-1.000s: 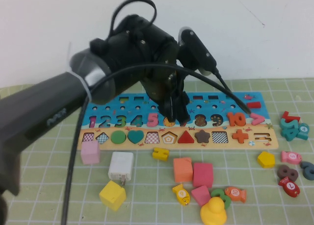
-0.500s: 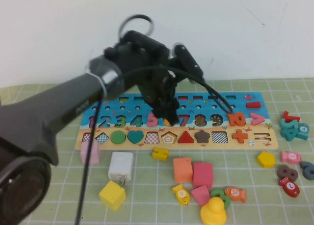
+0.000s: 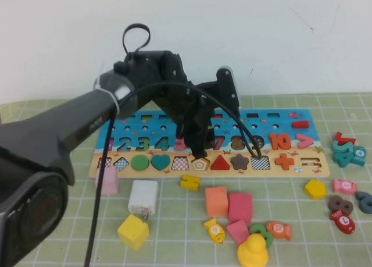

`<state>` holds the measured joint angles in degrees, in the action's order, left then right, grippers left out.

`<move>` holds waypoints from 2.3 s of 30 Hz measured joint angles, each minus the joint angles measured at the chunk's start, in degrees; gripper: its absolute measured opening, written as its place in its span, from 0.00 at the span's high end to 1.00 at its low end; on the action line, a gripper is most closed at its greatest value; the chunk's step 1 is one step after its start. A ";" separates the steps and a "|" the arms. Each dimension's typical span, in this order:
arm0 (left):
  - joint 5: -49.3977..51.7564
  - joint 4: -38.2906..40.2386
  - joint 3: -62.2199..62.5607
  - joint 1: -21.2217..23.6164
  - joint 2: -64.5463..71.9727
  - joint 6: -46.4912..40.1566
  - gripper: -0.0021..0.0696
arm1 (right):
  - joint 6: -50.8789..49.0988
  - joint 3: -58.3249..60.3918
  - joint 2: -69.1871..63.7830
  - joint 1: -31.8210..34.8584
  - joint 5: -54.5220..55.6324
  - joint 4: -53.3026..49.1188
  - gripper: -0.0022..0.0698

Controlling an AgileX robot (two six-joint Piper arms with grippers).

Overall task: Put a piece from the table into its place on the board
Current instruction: Place the "number 6" into the hole of the number 6

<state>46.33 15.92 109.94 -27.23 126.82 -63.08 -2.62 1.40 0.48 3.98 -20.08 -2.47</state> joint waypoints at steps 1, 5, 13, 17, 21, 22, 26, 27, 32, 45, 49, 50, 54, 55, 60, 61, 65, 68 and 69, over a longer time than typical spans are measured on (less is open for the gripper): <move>-0.14 0.00 0.13 0.00 0.59 0.00 0.48 | 0.00 0.00 0.00 0.00 0.00 0.00 0.97; -0.60 -2.32 0.50 0.00 2.31 0.00 0.48 | 0.00 0.00 0.00 0.00 0.00 0.00 0.97; -5.90 -5.95 0.55 0.09 3.70 -2.75 0.48 | 0.00 0.00 0.00 0.00 0.00 0.00 0.97; -5.53 -6.23 0.64 0.09 3.73 -2.99 0.48 | 0.00 0.00 0.00 0.00 0.00 0.00 0.97; -3.40 -6.32 0.99 0.09 3.73 -3.11 0.48 | 0.00 0.00 0.00 0.00 0.00 0.00 0.97; -3.09 -6.32 1.05 0.09 3.73 -3.32 0.48 | 0.00 0.00 0.00 0.00 0.00 0.00 0.97; -2.03 -6.32 1.26 0.09 3.73 -4.00 0.48 | 0.00 0.00 0.00 0.00 0.00 0.00 0.97; -1.79 -6.32 1.41 0.09 3.73 -4.09 0.48 | 0.00 0.00 0.00 0.00 0.00 0.00 0.97; 0.00 -6.32 2.36 0.09 3.84 -4.13 0.48 | 0.00 0.00 0.00 0.00 0.00 0.00 0.97; 2.59 -5.92 6.76 0.09 4.07 1.71 0.48 | 0.00 0.00 0.00 0.00 0.00 0.00 0.97; 5.01 -5.66 6.76 0.54 4.07 1.80 0.48 | 0.00 0.00 0.00 0.00 0.00 0.00 0.97; 5.25 -5.66 6.76 0.65 4.07 1.83 0.48 | 0.00 0.00 0.00 0.00 0.00 0.00 0.97; 5.46 -5.56 6.76 0.69 4.07 1.93 0.48 | 0.00 0.00 0.00 0.00 0.00 0.00 0.97; 5.46 -5.27 6.76 0.69 4.07 1.93 0.48 | 0.00 0.00 0.00 0.00 0.00 0.00 0.97; 5.35 -3.74 6.76 0.69 4.07 1.93 0.48 | 0.00 0.00 0.00 0.00 0.00 0.00 0.97; 5.35 -3.55 6.76 0.69 4.07 1.93 0.48 | 0.00 0.00 0.00 0.00 0.00 0.00 0.97; 5.25 -3.18 6.76 0.69 4.07 1.93 0.48 | 0.00 0.00 0.00 0.00 0.00 0.00 0.97; 5.25 -3.08 6.76 0.69 4.07 2.16 0.48 | 0.00 0.00 0.00 0.00 0.00 0.00 0.97; 5.14 -3.08 6.76 0.69 4.07 2.16 0.48 | 0.00 0.00 0.00 0.00 0.00 0.00 0.97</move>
<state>51.47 12.83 116.71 -26.55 130.89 -60.92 -2.62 1.40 0.48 3.98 -20.08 -2.47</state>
